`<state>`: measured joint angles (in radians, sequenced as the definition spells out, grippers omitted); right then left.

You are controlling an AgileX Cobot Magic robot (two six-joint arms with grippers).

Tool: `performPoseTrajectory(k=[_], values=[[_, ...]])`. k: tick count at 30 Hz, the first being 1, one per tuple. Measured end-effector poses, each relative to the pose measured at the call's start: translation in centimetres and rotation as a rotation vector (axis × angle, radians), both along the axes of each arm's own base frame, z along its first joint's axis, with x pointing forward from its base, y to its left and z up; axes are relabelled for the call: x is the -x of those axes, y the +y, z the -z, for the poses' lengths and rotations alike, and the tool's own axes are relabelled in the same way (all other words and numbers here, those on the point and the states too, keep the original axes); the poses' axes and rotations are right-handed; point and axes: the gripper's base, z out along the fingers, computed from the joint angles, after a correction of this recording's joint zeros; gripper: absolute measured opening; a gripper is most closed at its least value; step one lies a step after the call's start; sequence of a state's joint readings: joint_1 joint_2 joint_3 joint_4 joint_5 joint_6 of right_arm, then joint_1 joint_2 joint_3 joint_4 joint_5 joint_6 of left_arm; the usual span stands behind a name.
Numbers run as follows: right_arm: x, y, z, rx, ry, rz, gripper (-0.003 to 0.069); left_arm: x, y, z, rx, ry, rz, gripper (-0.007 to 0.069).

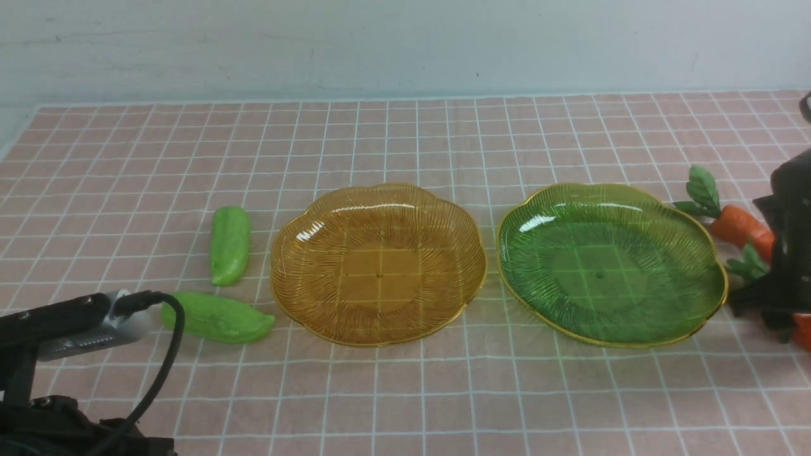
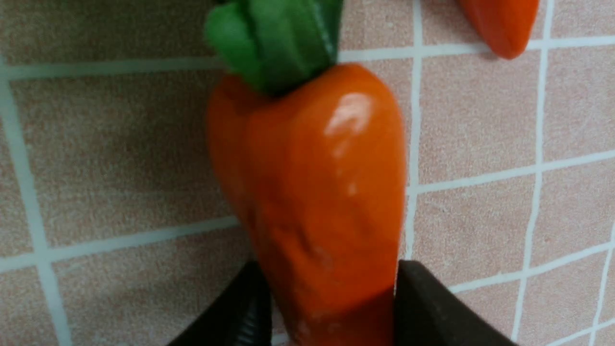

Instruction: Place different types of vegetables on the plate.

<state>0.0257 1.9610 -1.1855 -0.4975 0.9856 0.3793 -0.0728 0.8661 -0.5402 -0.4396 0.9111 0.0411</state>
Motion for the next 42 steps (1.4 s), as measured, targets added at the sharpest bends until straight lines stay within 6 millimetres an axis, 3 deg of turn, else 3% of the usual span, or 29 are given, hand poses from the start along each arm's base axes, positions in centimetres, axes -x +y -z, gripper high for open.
performPoseTrajectory(k=[4,10,15,17,20,24,29,32,35,36,37,40,42], values=[[0.0,0.0,0.0,0.006,0.013,0.004,0.0262,0.0,0.0,0.0,0.000,0.000,0.000,0.0158],[0.4,-0.3,-1.3,0.033,0.047,0.039,0.0261,0.0,0.0,0.0,0.000,0.000,0.000,0.0158],[-0.1,0.1,-6.9,-0.023,-0.079,0.109,0.0261,0.0,0.0,0.0,0.000,0.000,0.000,0.0158],[-0.3,1.2,-9.4,-0.117,-0.160,0.118,0.0261,0.0,0.0,0.0,0.000,-0.001,0.000,0.0158],[-0.6,3.4,-11.0,-0.256,-0.228,0.064,0.0261,0.0,0.0,0.0,0.000,-0.004,-0.002,0.0158],[-1.8,7.5,-10.7,-0.438,-0.300,-0.071,0.0261,-0.1,0.0,0.0,0.000,-0.006,-0.003,0.0158],[-3.0,11.4,-7.5,-0.516,-0.274,-0.203,0.0263,0.0,0.0,0.0,0.000,-0.005,-0.002,0.0158],[-3.2,12.3,-6.0,-0.520,-0.234,-0.219,0.0314,0.0,0.0,0.0,0.000,-0.005,-0.002,0.0158],[-3.6,12.4,-5.7,-0.514,-0.226,-0.223,0.0444,0.0,0.0,0.0,0.000,-0.004,-0.002,0.0158],[-4.1,12.0,-6.5,-0.494,-0.244,-0.235,0.0527,0.0,0.0,0.0,0.000,-0.004,-0.002,0.0158],[-4.4,11.8,-6.9,-0.482,-0.248,-0.238,0.0554,0.0,0.0,0.0,0.000,-0.004,-0.002,0.0158],[-5.0,10.6,-7.9,-0.442,-0.261,-0.234,0.0596,0.0,0.0,0.0,0.000,-0.004,-0.002,0.0158],[-5.6,8.0,-8.9,-0.370,-0.268,-0.209,0.0609,0.0,0.0,0.0,0.000,-0.004,-0.002,0.0158]])
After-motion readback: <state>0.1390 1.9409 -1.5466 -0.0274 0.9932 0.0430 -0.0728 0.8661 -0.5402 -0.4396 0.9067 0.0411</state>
